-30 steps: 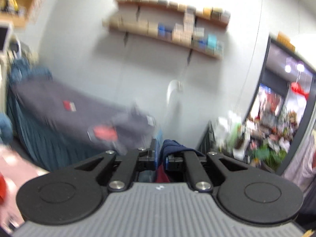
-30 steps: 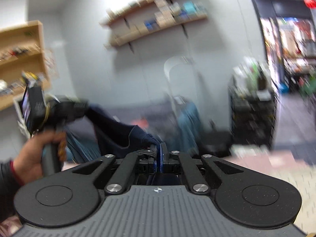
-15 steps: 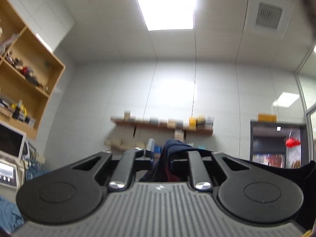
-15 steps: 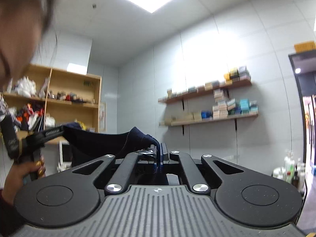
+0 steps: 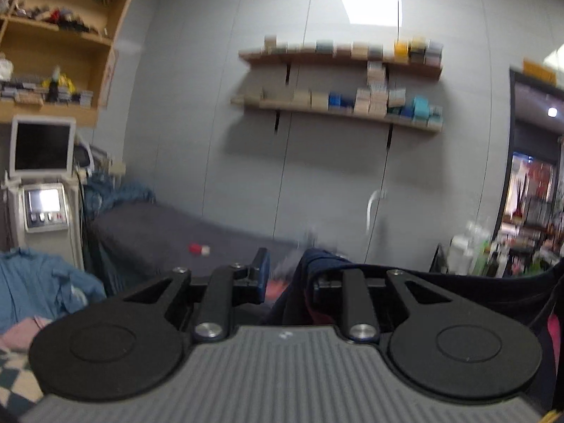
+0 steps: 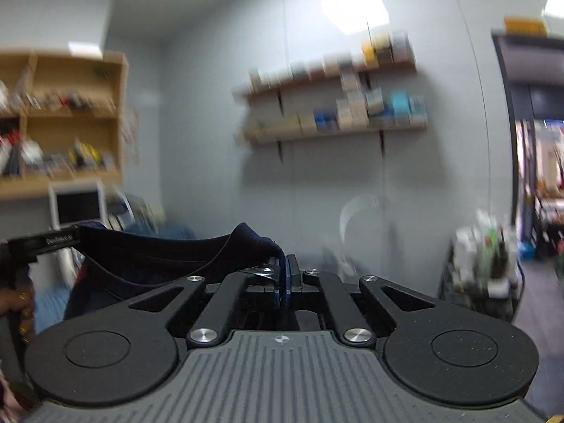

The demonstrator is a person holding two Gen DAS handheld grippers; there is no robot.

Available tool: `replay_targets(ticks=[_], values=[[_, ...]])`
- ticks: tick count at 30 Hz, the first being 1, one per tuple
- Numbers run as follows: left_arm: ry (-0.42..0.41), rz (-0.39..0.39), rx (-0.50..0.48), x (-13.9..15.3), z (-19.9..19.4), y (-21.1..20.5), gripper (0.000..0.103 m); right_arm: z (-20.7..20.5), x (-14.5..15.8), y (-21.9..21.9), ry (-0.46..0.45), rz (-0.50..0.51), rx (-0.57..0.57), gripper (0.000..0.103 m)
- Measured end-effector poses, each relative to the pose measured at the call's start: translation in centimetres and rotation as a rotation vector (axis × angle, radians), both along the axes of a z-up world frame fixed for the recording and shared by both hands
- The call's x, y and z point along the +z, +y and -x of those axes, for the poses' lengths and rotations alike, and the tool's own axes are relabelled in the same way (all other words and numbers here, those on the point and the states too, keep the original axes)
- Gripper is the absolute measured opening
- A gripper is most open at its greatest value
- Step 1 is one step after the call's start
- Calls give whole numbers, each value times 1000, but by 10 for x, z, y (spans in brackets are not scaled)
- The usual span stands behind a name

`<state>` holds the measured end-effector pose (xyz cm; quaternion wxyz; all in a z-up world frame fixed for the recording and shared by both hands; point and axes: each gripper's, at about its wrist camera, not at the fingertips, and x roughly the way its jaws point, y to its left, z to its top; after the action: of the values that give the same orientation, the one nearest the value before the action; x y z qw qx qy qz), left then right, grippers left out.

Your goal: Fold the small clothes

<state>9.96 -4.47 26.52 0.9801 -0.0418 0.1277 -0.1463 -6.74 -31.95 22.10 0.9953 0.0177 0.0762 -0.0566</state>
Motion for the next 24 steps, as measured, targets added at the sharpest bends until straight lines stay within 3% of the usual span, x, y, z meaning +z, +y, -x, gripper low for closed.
replay_targets(ticks=[1,3,7,8,9,10,11,12,13,14,15,18,24], values=[[52,-39,-9,-33,-22,-13,23,-26,-26,-7,61,-28,-26,3],[241,-123,-35,-96,-70,-33,23,-74,-81,-17,191,-32,-99,4],[564,-183,-37,-207,-134,-63,25,-142,-175,-33,369,-23,-221,7],[608,-203,-35,-232,-145,-67,36,-151,-193,-34,400,-4,-246,14],[646,-238,-34,-252,-154,-72,53,-159,-209,-36,422,6,-263,31],[680,-265,-27,-267,-162,-73,58,-163,-220,-41,443,9,-284,43],[694,-278,-24,-277,-167,-73,61,-166,-229,-44,464,14,-306,75],[691,-292,-18,-283,-171,-72,62,-166,-238,-47,484,23,-334,95],[677,-309,-8,-288,-172,-69,69,-161,-238,-47,496,30,-362,95],[654,-318,1,-291,-172,-65,89,-153,-238,-48,498,27,-370,95],[633,-327,7,-296,-171,-59,102,-145,-240,-50,497,15,-357,95],[621,-377,14,-299,-169,-43,103,-118,-246,-59,545,-15,-320,95],[697,-368,93,-306,-162,10,103,-56,-262,-62,634,-131,-356,95]])
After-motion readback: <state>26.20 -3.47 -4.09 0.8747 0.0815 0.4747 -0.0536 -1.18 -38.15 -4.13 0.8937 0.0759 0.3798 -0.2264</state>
